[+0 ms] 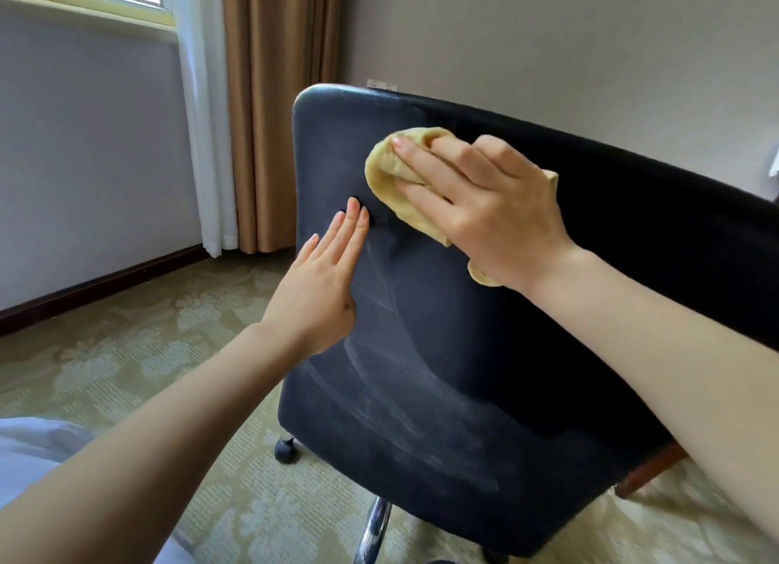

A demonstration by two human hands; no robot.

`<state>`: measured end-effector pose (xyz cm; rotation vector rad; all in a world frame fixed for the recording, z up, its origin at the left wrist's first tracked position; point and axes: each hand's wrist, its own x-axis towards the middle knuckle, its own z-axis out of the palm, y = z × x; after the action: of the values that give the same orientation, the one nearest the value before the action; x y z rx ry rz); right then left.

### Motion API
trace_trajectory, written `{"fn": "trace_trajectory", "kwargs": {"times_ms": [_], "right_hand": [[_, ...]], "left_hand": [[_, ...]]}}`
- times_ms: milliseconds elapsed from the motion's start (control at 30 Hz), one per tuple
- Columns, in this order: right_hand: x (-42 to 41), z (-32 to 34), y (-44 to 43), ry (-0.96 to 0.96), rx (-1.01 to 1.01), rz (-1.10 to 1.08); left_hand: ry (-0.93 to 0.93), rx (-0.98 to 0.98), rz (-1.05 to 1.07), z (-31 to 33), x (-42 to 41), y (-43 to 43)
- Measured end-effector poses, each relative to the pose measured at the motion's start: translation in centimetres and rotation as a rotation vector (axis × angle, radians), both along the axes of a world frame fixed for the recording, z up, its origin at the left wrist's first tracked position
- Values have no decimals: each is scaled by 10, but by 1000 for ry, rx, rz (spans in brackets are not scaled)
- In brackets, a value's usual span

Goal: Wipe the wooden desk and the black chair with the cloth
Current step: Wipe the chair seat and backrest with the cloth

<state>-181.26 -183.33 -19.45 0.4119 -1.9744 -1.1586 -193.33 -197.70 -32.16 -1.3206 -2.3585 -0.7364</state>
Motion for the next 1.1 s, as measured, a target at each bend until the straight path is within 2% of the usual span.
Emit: {"fn": "trace_trajectory", "kwargs": {"times_ms": [233,333,467,600,733,900,1000,1100], "right_hand": [[-78,-19,-42,113,-94,-44],[-89,-45,-39,39,-91,-83],[-85,-78,-21,-36,-79,-94],[-66,-106,-2,-104,-47,-56],[-40,-122,14,-231,-20,-55],[-4,-137,36,-392,-6,-19],[25,-140,51,-507,10,-63],[55,-137,63,-538,49,-95]], "left_hand": [[-54,9,-21,1,-4,1],[-11,-30,-36,-3,-7,-5],[49,-188,-24,-23,-12,-20],[-26,-252,73,-38,-9,-27],[-27,-292,144,-41,-3,-25],[-57,-172,244,-28,1,-15],[-149,0,266,-15,-1,-8],[-279,185,256,0,-10,-2]]}}
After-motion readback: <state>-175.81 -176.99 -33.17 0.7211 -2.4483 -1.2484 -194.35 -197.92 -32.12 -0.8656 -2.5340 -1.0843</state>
